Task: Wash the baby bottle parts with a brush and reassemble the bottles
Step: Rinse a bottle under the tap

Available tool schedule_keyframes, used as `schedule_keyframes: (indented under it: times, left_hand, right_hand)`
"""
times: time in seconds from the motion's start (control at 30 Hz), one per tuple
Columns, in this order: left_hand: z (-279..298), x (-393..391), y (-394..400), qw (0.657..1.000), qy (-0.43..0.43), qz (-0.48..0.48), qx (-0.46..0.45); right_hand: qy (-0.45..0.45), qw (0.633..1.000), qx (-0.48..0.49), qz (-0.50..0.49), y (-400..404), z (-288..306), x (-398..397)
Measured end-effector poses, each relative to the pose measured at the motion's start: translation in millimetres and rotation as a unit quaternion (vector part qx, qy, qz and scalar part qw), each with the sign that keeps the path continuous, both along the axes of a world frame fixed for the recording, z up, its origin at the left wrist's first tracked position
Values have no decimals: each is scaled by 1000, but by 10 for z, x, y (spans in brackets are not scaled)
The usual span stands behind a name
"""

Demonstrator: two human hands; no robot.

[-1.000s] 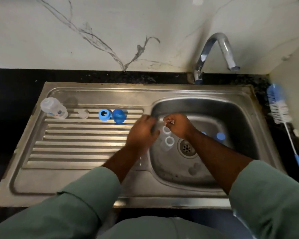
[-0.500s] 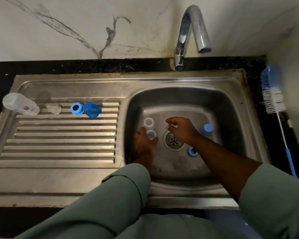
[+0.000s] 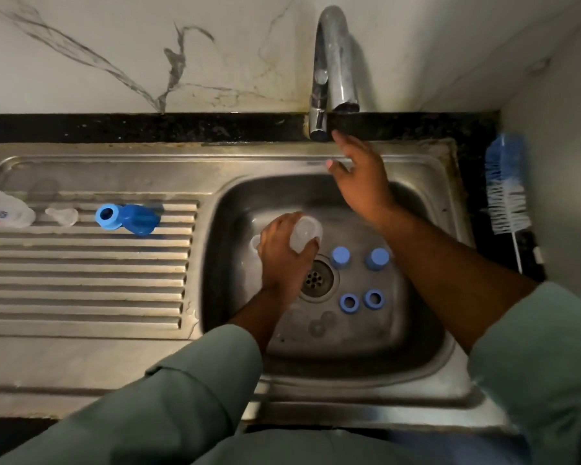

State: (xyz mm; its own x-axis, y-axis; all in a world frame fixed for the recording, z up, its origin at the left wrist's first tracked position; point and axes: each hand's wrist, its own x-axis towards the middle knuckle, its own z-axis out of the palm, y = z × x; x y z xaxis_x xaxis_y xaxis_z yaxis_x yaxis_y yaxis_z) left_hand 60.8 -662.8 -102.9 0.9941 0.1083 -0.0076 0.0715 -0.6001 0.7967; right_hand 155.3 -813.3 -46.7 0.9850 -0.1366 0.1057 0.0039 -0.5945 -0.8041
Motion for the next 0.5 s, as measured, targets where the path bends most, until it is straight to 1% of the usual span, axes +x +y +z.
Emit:
schedule_keyframes:
  times: [0.07,0.13,0.17,0.2,0.23,0.3,0.33,0.37,0.4,0.43,0.47,0.5]
  left_hand:
    - [-5,127,-92,1000,10,-11,-10]
    - [-36,253,-134,1000,2,-20,-4]
    - [-64,303,-142,1000,0,-23,6]
    - [-71,333,-146,1000,1,-25,17]
    - [-79,365,-154,999,3,-25,23]
    - [-77,412,-174,999,5,-21,26]
    - [-77,441,-182,999,3,-19,29]
    - [-69,463,-192,999,2,-19,36]
    - [-56,479,-200,999,2,-21,41]
    - [-59,496,-208,999,3,-23,42]
    - [-63,511,-215,999,3,-27,42]
    - [-72,534,-231,999,5,-32,41]
  right_hand:
    - [22,994,-82,74,39,68,185]
    - [67,977,-134,151,100,53,316]
    - [75,972,-135,178,123,42,352]
    - [60,974,-112,187,141,51,363]
    - [28,983,-69,166,132,64,381]
    - [-65,997,-3,46,86,92,408]
    - [-89,996,5,-9,68,99,435]
    - [-80,996,2,-32,55,94,466]
    - [-51,998,-11,-20,58,76,488]
    - [-26,999,-32,15,54,38,510]
    - [-19,996,-66,47,41,9,527]
    - [-32,990,-117,70,13,-21,560]
